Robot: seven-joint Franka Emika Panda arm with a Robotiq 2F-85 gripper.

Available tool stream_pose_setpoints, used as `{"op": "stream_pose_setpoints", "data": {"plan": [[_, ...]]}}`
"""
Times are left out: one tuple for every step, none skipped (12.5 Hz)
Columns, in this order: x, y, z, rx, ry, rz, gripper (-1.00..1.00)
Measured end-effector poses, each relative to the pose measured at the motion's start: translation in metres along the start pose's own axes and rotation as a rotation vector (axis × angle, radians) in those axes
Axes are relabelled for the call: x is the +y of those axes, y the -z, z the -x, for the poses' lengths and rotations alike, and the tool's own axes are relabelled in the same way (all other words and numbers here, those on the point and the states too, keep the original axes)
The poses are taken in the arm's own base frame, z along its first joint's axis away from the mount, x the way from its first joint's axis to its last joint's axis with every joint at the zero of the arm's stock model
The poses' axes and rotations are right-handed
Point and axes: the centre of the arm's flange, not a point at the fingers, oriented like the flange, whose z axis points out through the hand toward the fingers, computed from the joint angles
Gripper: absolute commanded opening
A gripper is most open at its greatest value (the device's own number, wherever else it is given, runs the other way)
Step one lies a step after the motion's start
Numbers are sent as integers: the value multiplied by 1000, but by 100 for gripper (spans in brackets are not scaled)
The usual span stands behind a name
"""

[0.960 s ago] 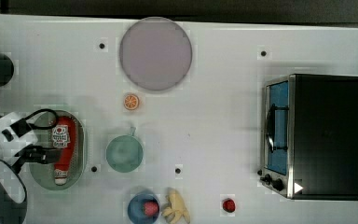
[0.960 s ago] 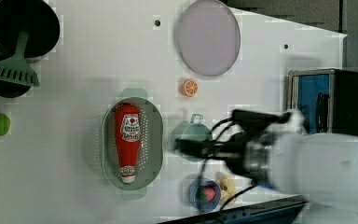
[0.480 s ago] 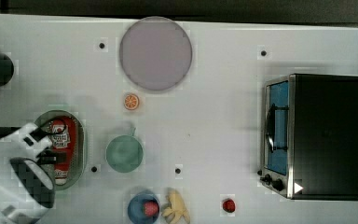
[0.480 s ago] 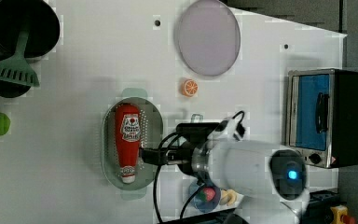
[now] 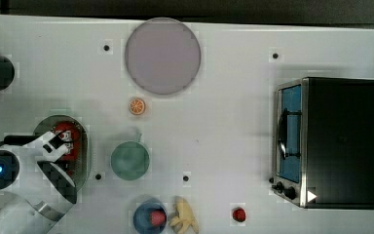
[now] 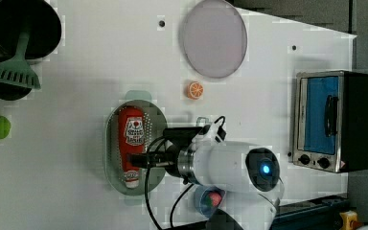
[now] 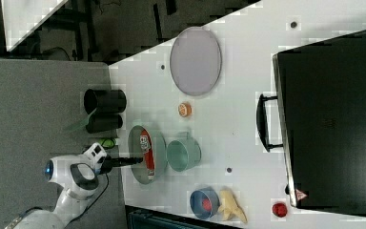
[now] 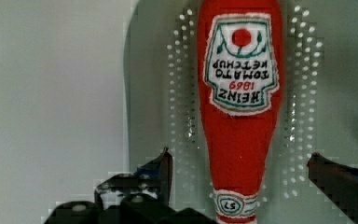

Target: Pick ketchup from strainer and place it on the table

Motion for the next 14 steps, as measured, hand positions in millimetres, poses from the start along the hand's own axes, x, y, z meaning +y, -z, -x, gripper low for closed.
{"op": "stream_pose_setpoints", "data": {"plan": [[4, -9, -1, -10, -29, -1, 100], [7, -18, -1, -18, -36, 2, 100], [9, -27, -2, -16, -18, 6, 100], [12, -34, -4, -3, 2, 7, 100], [16, -40, -7, 1, -4, 0, 100], [22, -47, -11, -8, -21, 0, 100], [26, -55, -14, -18, -26, 7, 91], [28, -63, -19, -22, -22, 9, 67], [29, -72, -24, -23, -30, 7, 40], [28, -78, -30, -24, -37, 3, 18], [25, -84, -34, -26, -40, -1, 13], [23, -87, -36, -26, -38, -7, 13], [20, -87, -36, -24, -36, -12, 13], [16, -85, -36, -22, -32, -14, 13]]}}
